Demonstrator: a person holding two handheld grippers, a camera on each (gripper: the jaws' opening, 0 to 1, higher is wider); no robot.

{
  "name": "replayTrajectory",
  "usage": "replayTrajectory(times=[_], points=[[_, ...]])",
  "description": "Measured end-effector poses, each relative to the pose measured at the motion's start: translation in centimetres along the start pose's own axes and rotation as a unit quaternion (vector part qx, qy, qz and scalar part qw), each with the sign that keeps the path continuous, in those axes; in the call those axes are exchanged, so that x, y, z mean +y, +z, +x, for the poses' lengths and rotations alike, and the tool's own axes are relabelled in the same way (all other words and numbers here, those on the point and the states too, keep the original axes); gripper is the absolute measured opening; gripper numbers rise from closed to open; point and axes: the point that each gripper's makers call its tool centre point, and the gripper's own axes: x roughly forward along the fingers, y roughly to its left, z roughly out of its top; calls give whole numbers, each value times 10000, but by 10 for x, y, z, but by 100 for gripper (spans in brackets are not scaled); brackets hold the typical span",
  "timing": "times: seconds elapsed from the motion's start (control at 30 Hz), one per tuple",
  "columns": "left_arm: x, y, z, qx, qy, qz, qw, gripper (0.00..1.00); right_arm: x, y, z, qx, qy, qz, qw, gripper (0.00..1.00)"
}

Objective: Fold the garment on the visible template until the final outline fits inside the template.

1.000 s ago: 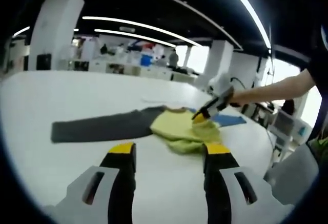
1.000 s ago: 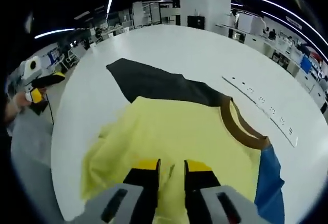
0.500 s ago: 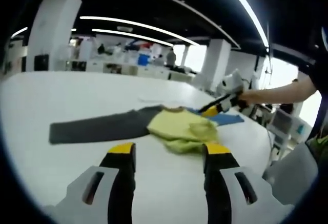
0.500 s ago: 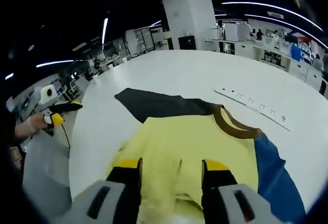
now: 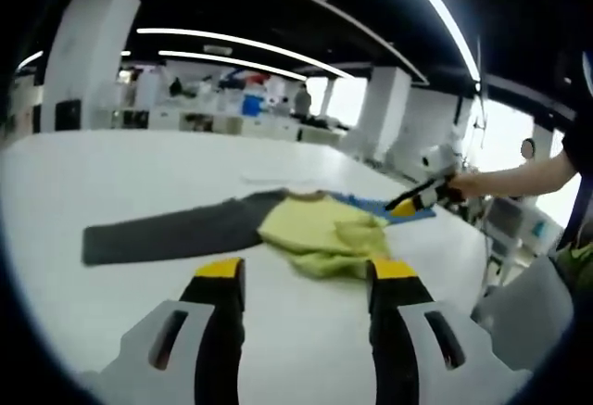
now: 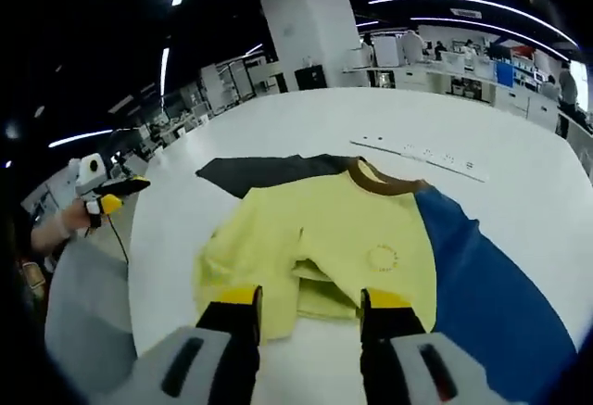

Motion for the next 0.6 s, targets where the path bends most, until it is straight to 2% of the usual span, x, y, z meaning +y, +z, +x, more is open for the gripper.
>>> replayTrajectory(times=[0.23,0.5,0.6], points=[[-2,1,3,27,-54,-5,10000,49,-4,-22,3,118,-70,315,9994,34],[1,-3,3,106,-26,-23,9999,49,-18,-27,19,83,-250,678,9974,23],[1,-5,4,130,-10,-40,9999,49,-25,-27,24,78,-384,662,9970,22]])
